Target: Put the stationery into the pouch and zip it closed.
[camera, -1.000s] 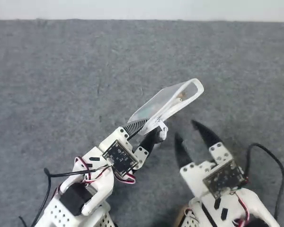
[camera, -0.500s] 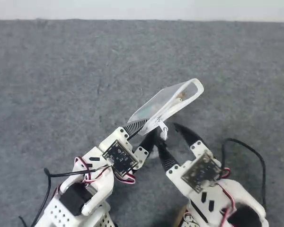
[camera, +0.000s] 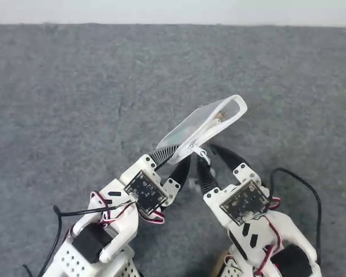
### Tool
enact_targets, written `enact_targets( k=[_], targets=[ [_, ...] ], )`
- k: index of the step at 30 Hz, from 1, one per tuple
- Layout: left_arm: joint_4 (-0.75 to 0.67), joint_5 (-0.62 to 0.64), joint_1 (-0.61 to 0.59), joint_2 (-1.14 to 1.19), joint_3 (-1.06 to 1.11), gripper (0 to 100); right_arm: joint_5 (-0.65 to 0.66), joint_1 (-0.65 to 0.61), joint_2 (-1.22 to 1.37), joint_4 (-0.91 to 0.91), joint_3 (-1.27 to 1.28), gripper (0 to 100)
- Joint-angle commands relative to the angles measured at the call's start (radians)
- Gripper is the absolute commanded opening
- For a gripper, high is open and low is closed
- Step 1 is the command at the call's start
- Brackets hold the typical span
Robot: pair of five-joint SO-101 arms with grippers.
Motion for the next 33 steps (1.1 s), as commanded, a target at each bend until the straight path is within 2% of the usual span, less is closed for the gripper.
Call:
enact_targets(
  k=[1,10,16,27,33],
  targets=[
    [0.011,0.014,-0.011,-0.009,-0.019,1,0.017,0.016,0.002,-0.036,0.003,4.6],
    [0.011,0.014,-0.011,-0.009,-0.019,1,0.071,0.024,0.002,-0.054,0.015,0.9],
    [0.0,0.014,-0.011,-0.009,-0.016,1,0.061,0.177,0.002,-0.093,-0.002,0.7],
    [-0.017,0.014,-0.011,-0.006,-0.005,1,-0.083,0.309,0.002,-0.14,-0.02,0.7],
    [-0.017,0.014,-0.011,-0.002,-0.005,1,-0.115,0.321,0.002,-0.151,-0.02,0.7]
  ],
)
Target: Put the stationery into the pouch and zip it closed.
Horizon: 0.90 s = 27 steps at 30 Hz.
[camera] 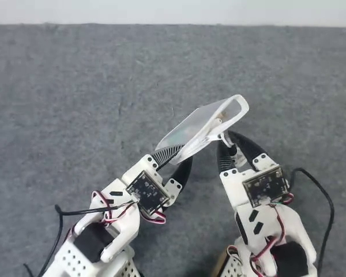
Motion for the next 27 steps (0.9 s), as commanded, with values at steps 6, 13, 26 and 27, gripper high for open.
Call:
enact_targets(
  k=[6,13,26,27],
  targets=[
    [-0.009,0.014,-0.014,-0.006,-0.005,1,-0.014,0.058,-0.015,-0.038,-0.043,0.7],
    [-0.009,0.014,-0.014,-0.008,-0.005,1,-0.018,0.124,-0.015,-0.073,-0.038,0.7],
    [-0.009,0.018,-0.014,-0.012,-0.005,1,0.015,0.18,-0.013,-0.094,-0.038,0.7],
    [-0.009,0.018,-0.014,-0.012,-0.005,1,0.026,0.18,-0.013,-0.094,-0.038,0.7]
  ],
)
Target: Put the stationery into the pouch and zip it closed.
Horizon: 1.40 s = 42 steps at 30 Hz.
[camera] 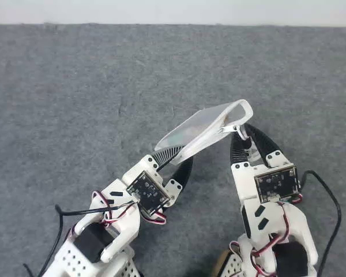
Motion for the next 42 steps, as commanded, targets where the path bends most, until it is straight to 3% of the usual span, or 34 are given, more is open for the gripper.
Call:
enact_targets(
  k=[1,8,15,27,37,42],
  targets=[
    [-0.009,0.018,-0.014,-0.014,-0.007,1,0.037,0.056,-0.013,-0.039,-0.038,0.7],
    [-0.009,0.018,-0.014,-0.014,-0.007,1,0.04,0.14,0.013,-0.091,-0.025,0.7],
    [-0.006,0.017,-0.014,-0.014,-0.01,1,0.031,0.257,0.251,-0.239,-0.034,0.7],
    [-0.008,0.015,-0.015,-0.014,-0.01,1,-0.114,0.41,0.564,-0.251,-0.196,0.7],
    [-0.009,0.014,-0.017,-0.015,-0.013,1,-0.137,0.346,0.573,-0.196,-0.215,1.4],
    [-0.011,0.014,-0.061,-0.015,-0.025,1,-0.137,0.243,0.461,-0.079,-0.207,15.6]
  ],
)
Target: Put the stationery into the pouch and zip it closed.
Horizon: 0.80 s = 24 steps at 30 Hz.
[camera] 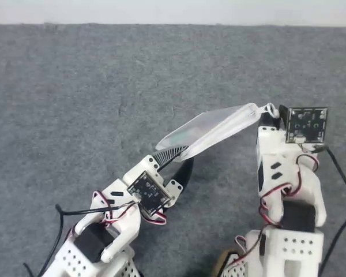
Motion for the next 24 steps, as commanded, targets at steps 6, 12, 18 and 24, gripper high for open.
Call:
enact_targets(
  k=[6,12,18,24],
  targets=[
    [-0.011,0.02,-0.104,-0.018,-0.033,1,-0.014,-0.143,-0.194,0.096,0.011,21.2],
    [-0.011,0.02,-0.107,-0.018,-0.033,1,-0.014,-0.257,-0.255,0.094,0.083,20.6],
    [-0.026,0.021,-0.184,-0.018,-0.033,1,-0.014,-0.372,-0.266,-0.058,0.241,20.6],
    [-0.037,0.023,-0.269,-0.018,-0.033,1,-0.014,-0.415,-0.26,-0.119,0.301,20.5]
  ],
)
